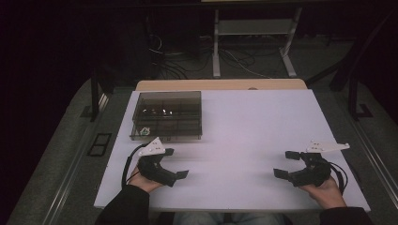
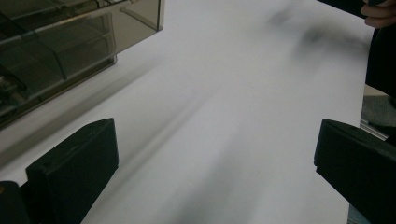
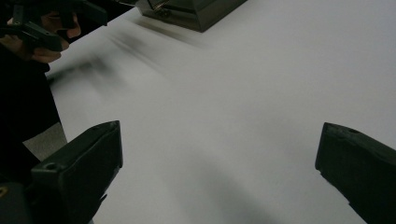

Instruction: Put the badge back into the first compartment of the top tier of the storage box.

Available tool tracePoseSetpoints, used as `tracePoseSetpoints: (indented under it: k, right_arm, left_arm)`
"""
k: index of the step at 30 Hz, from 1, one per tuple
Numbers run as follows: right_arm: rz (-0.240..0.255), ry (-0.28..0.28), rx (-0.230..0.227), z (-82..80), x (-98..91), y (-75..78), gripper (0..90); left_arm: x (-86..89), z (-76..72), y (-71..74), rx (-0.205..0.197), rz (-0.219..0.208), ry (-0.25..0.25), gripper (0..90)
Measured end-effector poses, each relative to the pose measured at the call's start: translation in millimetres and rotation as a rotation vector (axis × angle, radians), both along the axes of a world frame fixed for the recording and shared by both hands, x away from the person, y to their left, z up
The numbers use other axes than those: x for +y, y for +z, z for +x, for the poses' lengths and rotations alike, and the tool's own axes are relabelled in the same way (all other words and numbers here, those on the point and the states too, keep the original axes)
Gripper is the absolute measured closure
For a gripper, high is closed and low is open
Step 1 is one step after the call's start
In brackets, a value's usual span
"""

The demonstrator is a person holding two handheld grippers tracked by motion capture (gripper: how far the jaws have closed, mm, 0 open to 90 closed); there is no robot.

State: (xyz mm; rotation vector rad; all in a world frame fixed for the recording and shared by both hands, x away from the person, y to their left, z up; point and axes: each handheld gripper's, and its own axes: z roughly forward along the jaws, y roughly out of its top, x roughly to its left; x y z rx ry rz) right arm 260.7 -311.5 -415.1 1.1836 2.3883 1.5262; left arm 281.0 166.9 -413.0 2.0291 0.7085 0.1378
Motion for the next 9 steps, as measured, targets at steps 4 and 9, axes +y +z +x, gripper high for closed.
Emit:
tracePoseSetpoints:
  k: [4, 9]
  right_arm:
    - [-0.001, 0.001, 0.006, 0.1, 0.9, -0.8, 0.5]
    - [-0.006, 0.009, 0.004, 0.4, 1.4, -1.4, 0.4]
  left_arm:
    - [-0.5, -1.6, -2.8, 0.004, 0.003, -0.002, 0.0]
    - [1.5, -1.9, -3.6, 0.005, -0.001, 0.003, 0.0]
